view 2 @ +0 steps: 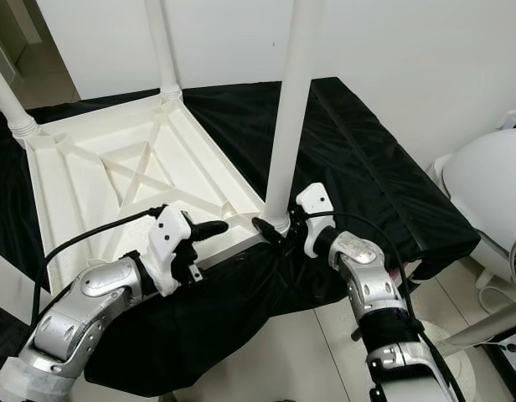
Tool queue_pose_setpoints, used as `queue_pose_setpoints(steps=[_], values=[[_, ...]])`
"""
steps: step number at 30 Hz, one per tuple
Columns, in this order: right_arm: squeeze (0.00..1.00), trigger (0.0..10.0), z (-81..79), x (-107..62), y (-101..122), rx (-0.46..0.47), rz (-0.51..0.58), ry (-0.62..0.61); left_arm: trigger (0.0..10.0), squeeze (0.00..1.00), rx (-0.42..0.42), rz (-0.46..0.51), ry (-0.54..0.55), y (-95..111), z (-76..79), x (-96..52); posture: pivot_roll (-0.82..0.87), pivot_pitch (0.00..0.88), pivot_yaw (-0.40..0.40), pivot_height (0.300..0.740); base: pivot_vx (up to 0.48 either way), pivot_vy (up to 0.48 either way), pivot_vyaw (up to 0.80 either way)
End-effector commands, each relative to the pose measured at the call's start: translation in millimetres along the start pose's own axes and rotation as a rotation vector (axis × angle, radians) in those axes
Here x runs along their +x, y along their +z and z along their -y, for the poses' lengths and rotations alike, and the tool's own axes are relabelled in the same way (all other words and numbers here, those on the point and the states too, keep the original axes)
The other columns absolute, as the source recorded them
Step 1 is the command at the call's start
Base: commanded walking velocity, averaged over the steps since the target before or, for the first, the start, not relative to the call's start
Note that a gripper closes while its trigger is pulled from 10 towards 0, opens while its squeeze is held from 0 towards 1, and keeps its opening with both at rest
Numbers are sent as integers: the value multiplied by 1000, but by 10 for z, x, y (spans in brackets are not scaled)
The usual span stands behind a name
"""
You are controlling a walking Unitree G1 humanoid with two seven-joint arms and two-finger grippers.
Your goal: Building children table
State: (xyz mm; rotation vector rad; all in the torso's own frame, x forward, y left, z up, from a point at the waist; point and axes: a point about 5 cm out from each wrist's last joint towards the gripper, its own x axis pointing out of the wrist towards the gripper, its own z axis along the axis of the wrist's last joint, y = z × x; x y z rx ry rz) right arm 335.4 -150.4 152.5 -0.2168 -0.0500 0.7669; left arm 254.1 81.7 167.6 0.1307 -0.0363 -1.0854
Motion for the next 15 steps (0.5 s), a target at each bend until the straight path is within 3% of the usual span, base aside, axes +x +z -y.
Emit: queue_pose_setpoints(steps=[1, 6, 7, 8, 9, 11, 12, 15], values=[[0, 10000, -38, 77, 15, -23, -1, 32, 10000, 0, 13, -18, -121, 6, 46, -24, 22, 100, 39, 740, 0, 0, 0], [0, 10000, -71, 197, 63, -48, 15, 66, 10000, 0, 11, -23, -123, 35, 38, -24, 27, 103, 36, 740, 0, 0, 0], [0, 8745, -80, 213, 61, -51, 13, 81, 10000, 0, 10, -25, -127, 40, 43, -23, 30, 105, 36, 740, 0, 0, 0], [0, 8745, -80, 213, 61, -51, 13, 81, 10000, 0, 10, -25, -127, 40, 43, -23, 30, 105, 36, 740, 0, 0, 0], [0, 4549, -85, 223, 58, -53, 10, 91, 10000, 0, 10, -26, -129, 43, 47, -22, 30, 105, 36, 740, 0, 0, 0], [0, 4549, -92, 226, 52, -54, 9, 105, 10000, 0, 11, -26, -129, 43, 50, -21, 31, 105, 37, 740, 0, 0, 0], [0, 0, -89, 208, 19, -51, 0, 116, 10000, 0, 9, -29, -127, 39, 51, -24, 32, 107, 33, 740, 0, 0, 0], [0, 0, -86, 200, 5, -49, -3, 117, 10000, 0, 7, -30, -125, 38, 51, -25, 32, 107, 33, 740, 0, 0, 0]])
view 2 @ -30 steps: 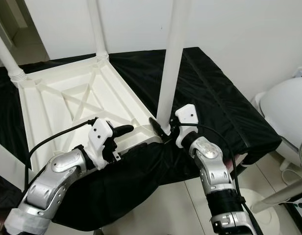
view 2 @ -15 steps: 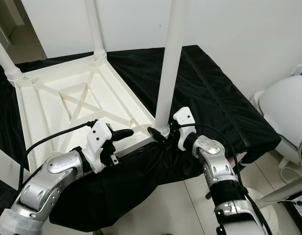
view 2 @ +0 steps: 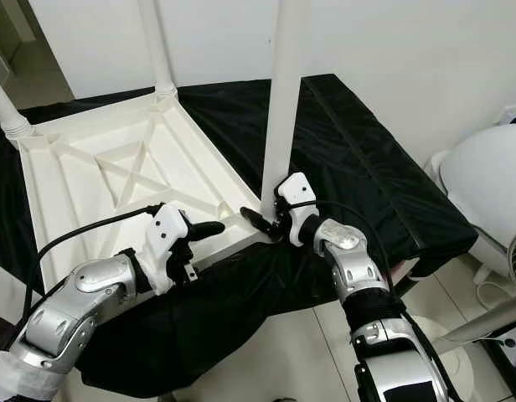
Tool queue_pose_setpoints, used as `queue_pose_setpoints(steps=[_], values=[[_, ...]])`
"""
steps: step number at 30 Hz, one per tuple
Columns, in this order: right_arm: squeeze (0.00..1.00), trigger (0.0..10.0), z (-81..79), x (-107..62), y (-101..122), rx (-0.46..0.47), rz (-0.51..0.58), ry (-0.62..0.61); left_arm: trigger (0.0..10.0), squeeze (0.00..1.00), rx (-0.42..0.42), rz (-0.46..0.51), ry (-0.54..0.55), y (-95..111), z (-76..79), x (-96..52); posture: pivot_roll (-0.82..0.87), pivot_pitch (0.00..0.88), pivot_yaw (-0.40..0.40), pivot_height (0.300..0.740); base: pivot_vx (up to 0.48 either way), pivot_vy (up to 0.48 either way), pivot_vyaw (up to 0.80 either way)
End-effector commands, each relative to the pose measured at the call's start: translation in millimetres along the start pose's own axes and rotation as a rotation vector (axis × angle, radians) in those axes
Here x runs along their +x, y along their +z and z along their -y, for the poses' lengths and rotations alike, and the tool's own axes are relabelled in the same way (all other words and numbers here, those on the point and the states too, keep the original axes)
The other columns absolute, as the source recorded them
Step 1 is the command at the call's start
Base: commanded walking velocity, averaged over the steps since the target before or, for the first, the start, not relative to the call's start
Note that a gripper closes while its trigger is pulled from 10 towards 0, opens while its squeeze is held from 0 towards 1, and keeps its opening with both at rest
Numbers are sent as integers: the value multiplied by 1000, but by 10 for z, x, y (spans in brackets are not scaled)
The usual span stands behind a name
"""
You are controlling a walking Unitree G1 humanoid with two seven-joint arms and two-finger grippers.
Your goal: Building children table
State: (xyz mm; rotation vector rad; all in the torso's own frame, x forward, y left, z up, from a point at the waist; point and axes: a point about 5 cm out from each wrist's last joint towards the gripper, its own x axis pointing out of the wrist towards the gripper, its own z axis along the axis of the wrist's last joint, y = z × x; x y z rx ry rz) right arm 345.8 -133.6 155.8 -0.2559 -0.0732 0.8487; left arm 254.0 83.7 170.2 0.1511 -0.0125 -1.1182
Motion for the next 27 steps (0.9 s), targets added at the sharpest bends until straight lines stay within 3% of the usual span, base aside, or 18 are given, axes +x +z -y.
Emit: queue_pose_setpoints(steps=[1, 6, 7, 10, 12, 14, 15, 19, 22, 25, 27], values=[[0, 0, -47, 4, -58, 3, -21, 38, 10000, 0, 0, -4, -89, 12, 62, -5, 32, 107, 33, 740, 0, 0, 0], [0, 0, -49, -25, -105, 17, -27, 30, 10000, 0, -1, -6, -86, 14, 51, -6, 34, 108, 34, 740, 0, 0, 0], [0, 10000, -41, -37, -120, 31, -30, 9, 10000, 0, -2, -6, -84, 15, 45, -6, 33, 108, 33, 740, 0, 0, 0], [0, 10000, -36, -48, -121, 53, -26, -24, 10000, 0, -4, -7, -82, 17, 37, -11, 32, 109, 33, 740, 0, 0, 0], [0, 10000, -16, -28, -60, 74, 16, -139, 10000, 0, 0, -9, -78, 15, 29, -18, 31, 110, 31, 740, 0, 0, 0], [0, 10000, -16, -28, -60, 74, 16, -139, 10000, 0, 0, -9, -78, 15, 29, -18, 31, 110, 31, 740, 0, 0, 0], [0, 10000, -30, -20, -28, 121, 45, -257, 10000, 0, 4, -6, -63, 17, 20, -9, 31, 114, 26, 740, 0, 0, 0], [0, 10000, -61, -30, -2, 145, 71, -396, 10000, 0, -3, -1, -55, 18, 26, -7, 27, 116, 26, 740, 0, 0, 0], [0, 10000, -109, -24, -3, 145, 74, -437, 10000, 0, -4, -1, -54, 14, 31, -7, 28, 119, 23, 740, 0, 0, 0], [0, 10000, -296, 5, -20, 203, 36, -647, 10000, 0, -11, 1, -33, 3, 23, -14, 24, 120, 21, 740, 0, 0, 0], [0, 10000, -323, 4, -14, 212, 31, -701, 10000, 0, -15, 0, -26, -2, 15, -15, 24, 120, 21, 740, 0, 0, 0]])
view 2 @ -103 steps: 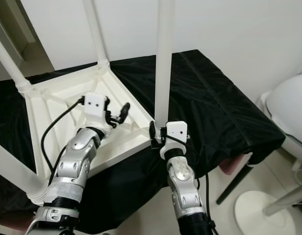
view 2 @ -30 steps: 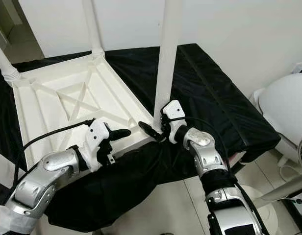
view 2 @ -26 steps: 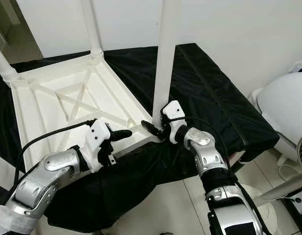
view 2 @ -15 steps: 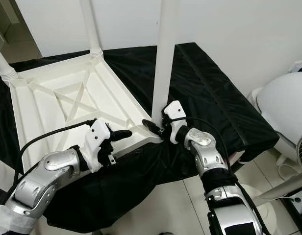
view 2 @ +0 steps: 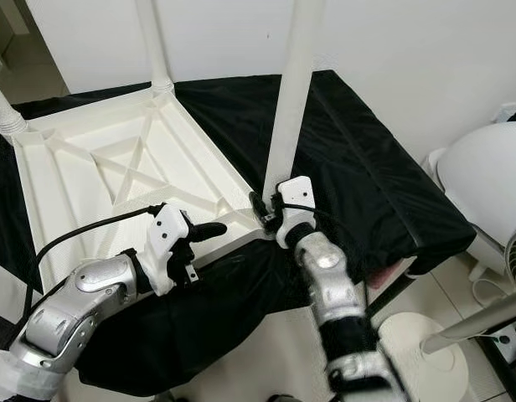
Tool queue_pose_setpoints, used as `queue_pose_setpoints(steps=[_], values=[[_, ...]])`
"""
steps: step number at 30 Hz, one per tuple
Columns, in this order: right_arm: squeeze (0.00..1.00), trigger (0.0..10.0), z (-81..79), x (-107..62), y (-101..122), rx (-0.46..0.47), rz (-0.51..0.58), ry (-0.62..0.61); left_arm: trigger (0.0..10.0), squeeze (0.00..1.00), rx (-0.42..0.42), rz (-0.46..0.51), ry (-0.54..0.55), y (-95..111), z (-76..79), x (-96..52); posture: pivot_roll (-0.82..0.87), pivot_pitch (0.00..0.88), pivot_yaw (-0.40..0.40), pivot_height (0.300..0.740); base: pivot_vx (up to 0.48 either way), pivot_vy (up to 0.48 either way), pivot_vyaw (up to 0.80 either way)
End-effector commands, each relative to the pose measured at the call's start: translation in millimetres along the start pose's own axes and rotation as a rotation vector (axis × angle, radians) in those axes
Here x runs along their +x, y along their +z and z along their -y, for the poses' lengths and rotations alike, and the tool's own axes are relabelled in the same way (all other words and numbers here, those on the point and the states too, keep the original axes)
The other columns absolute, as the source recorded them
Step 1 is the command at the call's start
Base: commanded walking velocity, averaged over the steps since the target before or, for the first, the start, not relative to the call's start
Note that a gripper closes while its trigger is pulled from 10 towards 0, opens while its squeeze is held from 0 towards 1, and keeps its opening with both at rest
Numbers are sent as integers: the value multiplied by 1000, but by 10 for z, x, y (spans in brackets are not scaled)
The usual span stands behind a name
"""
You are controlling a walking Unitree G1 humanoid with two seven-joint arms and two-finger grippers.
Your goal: Building children table
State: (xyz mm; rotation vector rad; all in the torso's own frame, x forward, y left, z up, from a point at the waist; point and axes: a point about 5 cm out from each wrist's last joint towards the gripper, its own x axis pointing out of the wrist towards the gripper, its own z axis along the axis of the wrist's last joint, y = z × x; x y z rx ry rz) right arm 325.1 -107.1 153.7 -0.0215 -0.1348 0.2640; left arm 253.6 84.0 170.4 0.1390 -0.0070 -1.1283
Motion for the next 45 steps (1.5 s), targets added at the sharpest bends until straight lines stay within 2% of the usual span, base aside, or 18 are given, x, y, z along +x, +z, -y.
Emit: queue_pose_setpoints(steps=[1, 4, 6, 7, 8, 12, 20, 21, 22, 29, 31, 35, 38, 40, 41, 42, 43, 45], values=[[0, 10000, 35, -62, -68, 17, -43, -143, 10000, 0, -4, -2, -12, -7, 6, -11, 24, 120, 21, 740, 0, 0, 0], [0, 10000, -45, -95, -73, 22, -45, -206, 10000, 0, -17, 12, 8, 8, -13, -2, 18, 120, 21, 740, 0, 0, 0], [0, 10000, -198, -131, -56, 57, -37, -277, 10000, 0, -43, 42, 39, 49, -39, 12, 21, 122, 11, 740, 0, 0, 0], [0, 10000, -198, -131, -56, 57, -37, -277, 10000, 0, -43, 42, 39, 49, -39, 12, 21, 122, 11, 740, 0, 0, 0], [0, 10000, -281, -136, -28, 91, -26, -287, 10000, 0, -44, 49, 48, 63, -46, 12, 21, 127, 10, 740, 0, 0, 0], [0, 10000, -309, -130, 19, 100, -3, -266, 10000, 0, -44, 48, 61, 59, -69, -5, 19, 128, 8, 740, 0, 0, 0], [0, 10000, -246, -170, 80, 86, 28, -278, 10000, 0, -52, 54, 89, 67, -88, -30, 25, 135, -2, 740, 0, 0, 0], [525, 10000, -236, -180, 91, 92, 35, -274, 10000, 0, -53, 54, 91, 66, -86, -36, 27, 136, -5, 740, 0, 0, 0], [1000, 10000, -221, -197, 95, 116, 43, -260, 10000, 0, -53, 51, 92, 58, -80, -48, 30, 136, -7, 740, 0, 0, 0], [1000, 10000, -175, -238, 98, 141, 59, -220, 10000, 0, -49, 43, 96, 50, -78, -72, 35, 137, -12, 740, 0, 0, 0], [1000, 10000, -163, -259, 98, 156, 66, -185, 10000, 0, -47, 41, 100, 50, -83, -83, 35, 137, -12, 740, 0, 0, 0], [1000, 10000, -62, -334, 33, 132, 48, -97, 10000, 0, -43, 40, 109, 61, -104, -99, 39, 135, -13, 740, 0, 0, 0], [1000, 10000, 40, -406, -89, 80, 8, 47, 10000, 0, -38, 38, 105, 63, -99, -100, 37, 130, -8, 740, 0, 0, 0], [1000, 10000, 40, -406, -89, 80, 8, 47, 10000, 0, -38, 38, 105, 63, -99, -100, 37, 130, -8, 740, 0, 0, 0], [192, 10000, 53, -410, -96, 77, 5, 67, 10000, 0, -37, 37, 103, 62, -99, -99, 38, 130, -7, 740, 0, 0, 0], [192, 10000, 53, -410, -96, 77, 5, 67, 10000, 0, -37, 37, 103, 62, -99, -99, 38, 130, -7, 740, 0, 0, 0], [0, 10000, 125, -403, -104, 51, -5, 108, 10000, 0, -30, 33, 99, 64, -101, -96, 38, 130, -8, 740, 0, 0, 0], [0, 10000, 166, -393, -105, 40, -8, 127, 10000, 0, -25, 30, 97, 64, -101, -96, 38, 129, -8, 740, 0, 0, 0]])
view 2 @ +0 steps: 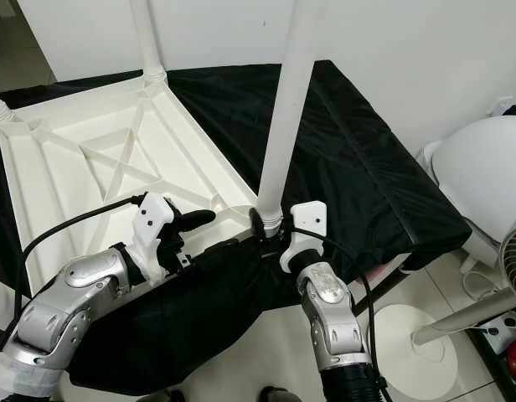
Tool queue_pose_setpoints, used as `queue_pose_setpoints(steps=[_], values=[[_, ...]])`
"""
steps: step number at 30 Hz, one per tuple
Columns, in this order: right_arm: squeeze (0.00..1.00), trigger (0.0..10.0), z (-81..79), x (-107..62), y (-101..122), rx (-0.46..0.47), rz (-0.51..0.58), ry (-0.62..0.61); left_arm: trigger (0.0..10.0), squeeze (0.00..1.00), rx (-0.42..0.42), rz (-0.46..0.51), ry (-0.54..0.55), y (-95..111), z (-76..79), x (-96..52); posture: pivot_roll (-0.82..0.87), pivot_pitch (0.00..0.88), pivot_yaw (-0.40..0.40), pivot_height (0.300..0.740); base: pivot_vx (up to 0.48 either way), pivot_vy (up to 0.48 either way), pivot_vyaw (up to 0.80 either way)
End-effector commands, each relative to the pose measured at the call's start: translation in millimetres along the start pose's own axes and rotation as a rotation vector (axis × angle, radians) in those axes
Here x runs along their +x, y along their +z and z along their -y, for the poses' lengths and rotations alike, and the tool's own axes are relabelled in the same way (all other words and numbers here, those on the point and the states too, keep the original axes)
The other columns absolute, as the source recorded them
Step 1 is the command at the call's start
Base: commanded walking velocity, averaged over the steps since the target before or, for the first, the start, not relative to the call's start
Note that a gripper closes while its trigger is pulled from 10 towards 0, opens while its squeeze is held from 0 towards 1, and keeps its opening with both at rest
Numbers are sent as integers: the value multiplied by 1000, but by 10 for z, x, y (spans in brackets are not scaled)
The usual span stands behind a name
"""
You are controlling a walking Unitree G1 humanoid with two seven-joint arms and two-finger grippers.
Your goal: Building children table
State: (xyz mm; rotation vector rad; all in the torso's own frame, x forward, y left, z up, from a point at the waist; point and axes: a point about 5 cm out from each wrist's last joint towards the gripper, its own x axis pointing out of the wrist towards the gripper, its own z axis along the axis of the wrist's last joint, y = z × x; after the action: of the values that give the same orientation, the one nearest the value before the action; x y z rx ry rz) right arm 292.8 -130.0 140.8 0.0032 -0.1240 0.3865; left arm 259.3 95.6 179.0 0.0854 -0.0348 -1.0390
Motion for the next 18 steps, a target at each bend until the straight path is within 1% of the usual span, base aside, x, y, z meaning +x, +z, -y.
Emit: queue_pose_setpoints(steps=[1, 3, 4, 5, 6, 8, 12, 14, 15, 16, 17, 18], values=[[0, 10000, 33, -11, -19, 6, -2, 6, 10000, 0, 7, -13, 5, -4, 8, -12, 38, 129, -8, 740, 0, 0, 0], [0, 10000, 107, 11, -13, -12, -6, 40, 10000, 0, 27, -27, -1, -19, 16, -10, 40, 126, -8, 740, 0, 0, 0], [0, 10000, 107, 11, -13, -12, -6, 40, 10000, 0, 27, -27, -1, -19, 16, -10, 40, 126, -8, 740, 0, 0, 0], [0, 10000, 193, 59, 9, -45, -5, 84, 10000, 0, 59, -46, -11, -48, 39, -5, 44, 120, -9, 740, 0, 0, 0], [0, 10000, 193, 59, 9, -45, -5, 84, 10000, 0, 59, -46, -11, -48, 39, -5, 44, 120, -9, 740, 0, 0, 0], [0, 10000, 244, 103, 32, -65, -7, 120, 10000, 0, 69, -53, -16, -61, 54, 1, 46, 115, -9, 740, 0, 0, 0], [0, 10000, 285, 169, 73, -85, -5, 161, 10000, 0, 66, -49, -18, -57, 59, 7, 49, 114, -10, 740, 0, 0, 0], [0, 10000, 311, 232, 98, -108, -11, 194, 10000, 0, 65, -47, -17, -55, 58, 12, 54, 107, -12, 740, 0, 0, 0], [0, 10000, 314, 296, 118, -128, -17, 229, 10000, 0, 70, -48, -18, -52, 59, 15, 58, 107, -13, 740, 0, 0, 0], [0, 10000, 314, 296, 118, -128, -17, 229, 10000, 0, 70, -48, -18, -52, 59, 15, 58, 107, -13, 740, 0, 0, 0], [0, 10000, 311, 355, 133, -138, -27, 270, 10000, 0, 73, -47, -18, -48, 59, 17, 60, 105, -17, 740, 0, 0, 0], [0, 10000, 311, 355, 133, -138, -27, 270, 10000, 0, 73, -47, -18, -48, 59, 17, 60, 105, -17, 740, 0, 0, 0]])
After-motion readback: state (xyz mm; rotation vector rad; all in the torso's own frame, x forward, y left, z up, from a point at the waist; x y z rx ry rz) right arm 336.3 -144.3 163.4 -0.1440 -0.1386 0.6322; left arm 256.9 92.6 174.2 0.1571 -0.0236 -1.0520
